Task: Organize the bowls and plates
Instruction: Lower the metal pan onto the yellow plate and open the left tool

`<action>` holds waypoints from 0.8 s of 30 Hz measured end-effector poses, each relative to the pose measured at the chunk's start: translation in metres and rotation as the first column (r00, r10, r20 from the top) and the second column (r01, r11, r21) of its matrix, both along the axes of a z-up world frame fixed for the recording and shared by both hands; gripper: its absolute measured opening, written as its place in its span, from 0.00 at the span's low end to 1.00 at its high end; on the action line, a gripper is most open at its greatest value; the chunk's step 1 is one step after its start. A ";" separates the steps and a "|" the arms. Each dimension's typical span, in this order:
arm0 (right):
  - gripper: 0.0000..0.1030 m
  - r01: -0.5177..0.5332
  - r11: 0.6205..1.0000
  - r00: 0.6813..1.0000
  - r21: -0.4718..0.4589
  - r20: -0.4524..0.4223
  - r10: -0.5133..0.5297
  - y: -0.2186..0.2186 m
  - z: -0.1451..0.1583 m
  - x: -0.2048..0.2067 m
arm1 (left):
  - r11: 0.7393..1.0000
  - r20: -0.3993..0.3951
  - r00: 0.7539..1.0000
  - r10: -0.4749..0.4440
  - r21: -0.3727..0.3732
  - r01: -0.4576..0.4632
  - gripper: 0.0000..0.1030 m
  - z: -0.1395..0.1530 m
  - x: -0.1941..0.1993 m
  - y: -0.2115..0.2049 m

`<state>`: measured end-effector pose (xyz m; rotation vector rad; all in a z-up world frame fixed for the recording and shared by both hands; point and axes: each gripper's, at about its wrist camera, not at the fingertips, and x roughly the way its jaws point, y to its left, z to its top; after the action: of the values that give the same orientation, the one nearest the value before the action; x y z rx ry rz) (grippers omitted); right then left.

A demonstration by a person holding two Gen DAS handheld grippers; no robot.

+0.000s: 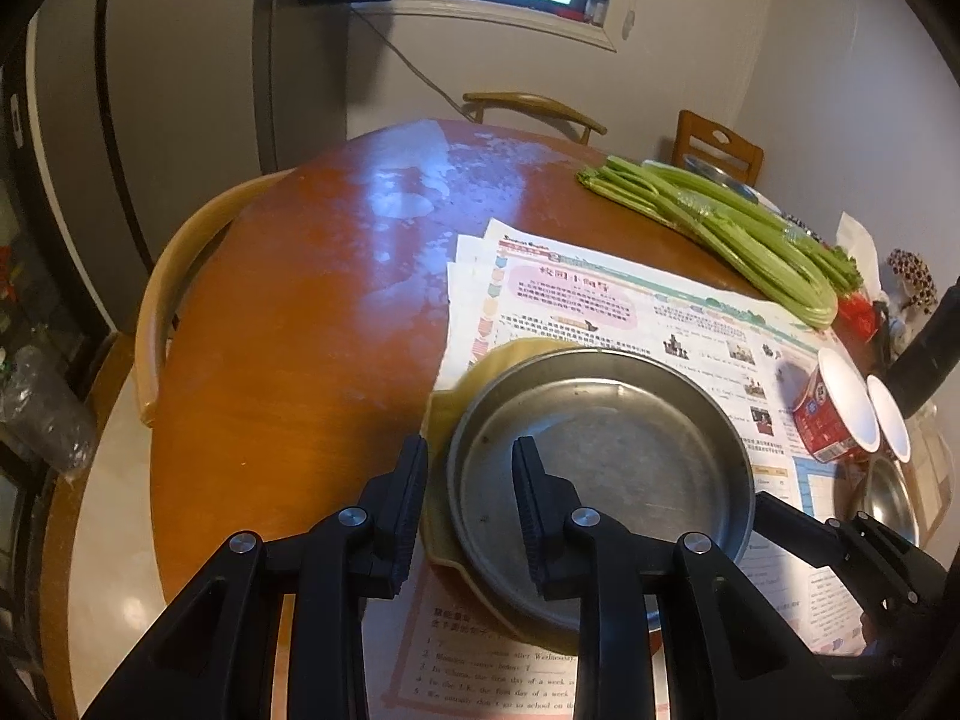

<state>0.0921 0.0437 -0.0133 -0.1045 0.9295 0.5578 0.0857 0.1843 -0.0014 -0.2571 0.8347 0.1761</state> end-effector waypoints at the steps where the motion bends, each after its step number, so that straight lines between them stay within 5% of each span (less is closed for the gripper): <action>1: 0.60 0.001 1.000 1.000 0.009 0.001 -0.001 -0.001 0.002 0.000 | 1.000 0.002 1.000 0.006 -0.006 -0.006 0.34 0.001 -0.001 0.002; 8: 0.60 0.015 0.999 1.000 0.042 0.006 -0.015 -0.013 0.010 0.002 | 0.996 -0.009 0.999 0.046 -0.076 -0.047 0.50 -0.005 -0.008 0.020; 18: 0.60 0.075 0.994 0.996 0.081 -0.052 -0.071 -0.042 0.006 0.014 | 0.982 -0.063 0.997 0.034 -0.182 -0.045 0.52 -0.032 -0.010 0.021; 24: 0.60 0.054 0.995 0.995 0.088 -0.092 -0.046 -0.037 -0.002 0.016 | 0.982 -0.084 0.996 0.025 -0.182 -0.040 0.52 -0.039 -0.007 0.015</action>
<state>0.1085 0.0066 -0.0156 0.0258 0.9904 0.5605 0.0790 0.1996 -0.0409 -0.4398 0.9291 0.1413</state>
